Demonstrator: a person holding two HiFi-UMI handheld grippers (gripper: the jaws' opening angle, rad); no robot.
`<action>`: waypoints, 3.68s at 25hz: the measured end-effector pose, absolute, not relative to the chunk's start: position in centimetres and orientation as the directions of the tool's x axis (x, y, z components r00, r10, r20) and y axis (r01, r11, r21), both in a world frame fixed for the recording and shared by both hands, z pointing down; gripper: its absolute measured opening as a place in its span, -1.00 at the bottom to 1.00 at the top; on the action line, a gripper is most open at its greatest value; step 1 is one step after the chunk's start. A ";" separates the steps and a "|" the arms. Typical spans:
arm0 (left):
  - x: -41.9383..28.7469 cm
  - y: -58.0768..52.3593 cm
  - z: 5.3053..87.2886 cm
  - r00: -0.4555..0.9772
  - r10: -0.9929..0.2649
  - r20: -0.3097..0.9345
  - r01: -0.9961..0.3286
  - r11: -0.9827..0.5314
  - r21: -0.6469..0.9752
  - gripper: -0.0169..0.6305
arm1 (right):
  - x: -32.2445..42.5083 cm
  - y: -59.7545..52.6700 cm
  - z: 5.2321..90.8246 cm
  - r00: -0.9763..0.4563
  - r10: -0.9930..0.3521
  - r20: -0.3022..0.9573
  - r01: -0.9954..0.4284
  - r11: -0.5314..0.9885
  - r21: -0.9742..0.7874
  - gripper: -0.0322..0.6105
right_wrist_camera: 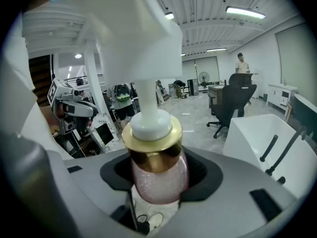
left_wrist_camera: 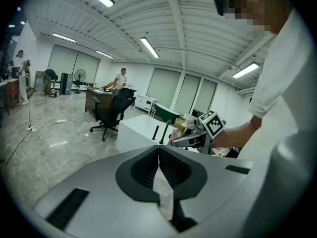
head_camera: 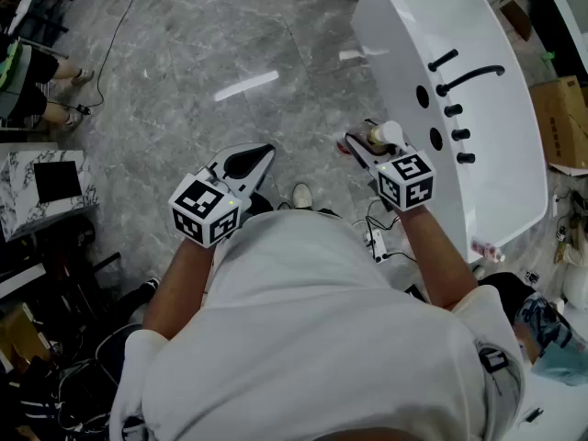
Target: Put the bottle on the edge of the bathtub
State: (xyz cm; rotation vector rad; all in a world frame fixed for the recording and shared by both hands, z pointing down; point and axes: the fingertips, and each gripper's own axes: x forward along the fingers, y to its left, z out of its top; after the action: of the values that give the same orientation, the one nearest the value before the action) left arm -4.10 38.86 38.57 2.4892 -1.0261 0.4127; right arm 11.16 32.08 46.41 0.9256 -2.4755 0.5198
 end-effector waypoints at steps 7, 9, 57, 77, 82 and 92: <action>-1.8 34.5 38.7 0.710 -0.560 0.427 -0.691 -0.671 0.270 -0.89 | 12.9 28.3 46.8 -0.667 -0.517 0.537 -0.702 0.678 -0.219 -0.19; -1.5 32.6 38.8 0.723 -0.544 0.425 -0.675 -0.686 0.272 -0.89 | 13.2 26.7 47.1 -0.656 -0.523 0.544 -0.713 0.666 -0.220 -0.19; -2.3 -18.1 39.9 0.718 -0.529 0.453 -0.682 -0.663 0.309 -0.89 | 26.7 -38.6 55.5 -0.290 -0.741 0.606 -0.954 0.275 -0.119 -0.19; 0.3 -25.9 42.9 0.625 -0.529 0.574 -0.767 -0.551 0.328 -0.89 | 29.1 -55.5 66.1 -0.176 -0.765 0.619 -0.982 0.180 -0.056 -0.19; 0.8 -26.8 43.5 0.612 -0.519 0.597 -0.777 -0.534 0.333 -0.89 | 28.6 -57.3 67.9 -0.192 -0.771 0.607 -0.981 0.170 -0.094 -0.19; 1.0 -26.6 43.8 0.595 -0.512 0.620 -0.791 -0.511 0.337 -0.89 | 27.4 -56.9 68.7 -0.199 -0.784 0.588 -0.978 0.201 -0.064 -0.18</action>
State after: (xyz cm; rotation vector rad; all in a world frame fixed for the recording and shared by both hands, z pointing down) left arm 0.96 -26.60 43.83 2.2193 -1.0274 0.6028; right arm 27.45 -56.94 68.74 1.6389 -2.0532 0.6059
